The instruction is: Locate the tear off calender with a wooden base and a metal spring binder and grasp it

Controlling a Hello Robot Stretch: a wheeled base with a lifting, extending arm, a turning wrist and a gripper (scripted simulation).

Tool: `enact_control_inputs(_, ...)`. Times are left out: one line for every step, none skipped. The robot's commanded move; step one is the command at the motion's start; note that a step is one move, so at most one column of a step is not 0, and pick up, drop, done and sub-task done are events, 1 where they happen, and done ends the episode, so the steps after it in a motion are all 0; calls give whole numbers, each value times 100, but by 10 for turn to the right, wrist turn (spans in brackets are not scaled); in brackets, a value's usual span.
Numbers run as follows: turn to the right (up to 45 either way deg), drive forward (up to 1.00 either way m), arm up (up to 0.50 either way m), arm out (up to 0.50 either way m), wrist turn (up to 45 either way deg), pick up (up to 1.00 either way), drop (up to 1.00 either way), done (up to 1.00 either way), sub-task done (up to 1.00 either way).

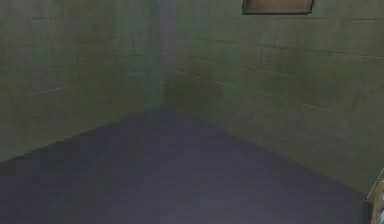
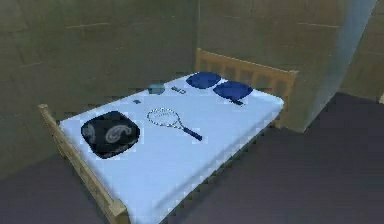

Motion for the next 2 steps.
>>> enact_control_inputs(0,45,0,0,0,0,0,0,0)
enact_control_inputs(420,0,0,0,0,0,0,0,0)
